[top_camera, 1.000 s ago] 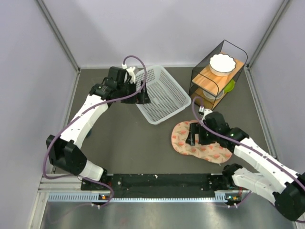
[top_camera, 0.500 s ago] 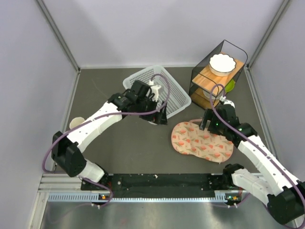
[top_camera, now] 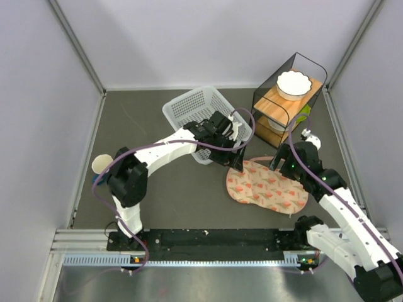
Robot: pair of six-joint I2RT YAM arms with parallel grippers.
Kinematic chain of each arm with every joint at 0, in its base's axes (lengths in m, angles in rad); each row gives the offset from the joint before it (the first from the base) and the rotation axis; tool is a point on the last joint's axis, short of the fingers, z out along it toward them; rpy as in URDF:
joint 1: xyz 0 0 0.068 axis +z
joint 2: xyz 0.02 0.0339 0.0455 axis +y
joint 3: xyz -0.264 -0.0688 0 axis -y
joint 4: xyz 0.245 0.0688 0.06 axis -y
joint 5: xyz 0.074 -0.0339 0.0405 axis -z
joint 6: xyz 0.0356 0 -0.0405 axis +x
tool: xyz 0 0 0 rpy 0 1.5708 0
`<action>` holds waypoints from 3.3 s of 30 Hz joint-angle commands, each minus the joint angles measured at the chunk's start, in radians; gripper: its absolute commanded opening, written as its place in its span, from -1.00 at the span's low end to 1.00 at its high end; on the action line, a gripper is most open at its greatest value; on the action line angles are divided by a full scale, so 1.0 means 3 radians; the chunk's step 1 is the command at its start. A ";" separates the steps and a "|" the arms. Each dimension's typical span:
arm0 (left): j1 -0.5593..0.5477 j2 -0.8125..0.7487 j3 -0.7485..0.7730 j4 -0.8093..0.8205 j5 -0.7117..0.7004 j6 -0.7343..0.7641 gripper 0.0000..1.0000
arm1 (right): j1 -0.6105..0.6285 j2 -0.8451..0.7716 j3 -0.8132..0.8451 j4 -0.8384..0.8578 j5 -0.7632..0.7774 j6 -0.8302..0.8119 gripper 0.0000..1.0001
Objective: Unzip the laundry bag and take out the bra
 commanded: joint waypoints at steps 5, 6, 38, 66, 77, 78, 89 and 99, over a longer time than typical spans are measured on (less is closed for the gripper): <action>0.0118 0.0121 0.0147 0.0025 -0.1055 -0.0202 0.86 | -0.0019 -0.0059 -0.0094 0.0005 0.0044 0.0089 0.71; 0.0133 0.0106 0.0157 0.0030 -0.1127 -0.0202 0.86 | -0.0019 -0.0054 -0.0099 0.0010 0.0044 0.0089 0.71; -0.0040 0.0020 -0.0625 0.0725 -0.0370 -0.0632 0.75 | -0.0019 -0.0182 -0.0130 0.0010 -0.0002 0.0038 0.71; -0.0025 -0.0502 -0.0268 0.0261 -0.0683 0.0348 -1.00 | -0.0019 -0.0034 0.0054 0.0159 -0.0558 -0.0345 0.72; 0.0001 -0.1101 -0.0278 0.0096 -0.0637 0.1316 -1.00 | -0.0014 0.0007 0.0315 0.0424 -0.1485 -0.1158 0.77; 0.0001 -0.1116 -0.0273 0.0091 -0.0612 0.1332 -1.00 | -0.0019 -0.0008 0.0280 0.0450 -0.1490 -0.1260 0.74; 0.0097 -0.1132 0.0019 -0.0670 -0.0785 0.0777 -1.00 | -0.0003 -0.0111 0.0054 0.0542 -0.1899 -0.1450 0.77; 0.0113 -0.1397 -0.1142 -0.0256 -0.0974 -0.0683 -0.37 | 0.0078 0.0078 -0.0068 0.0338 -0.1046 -0.0782 0.77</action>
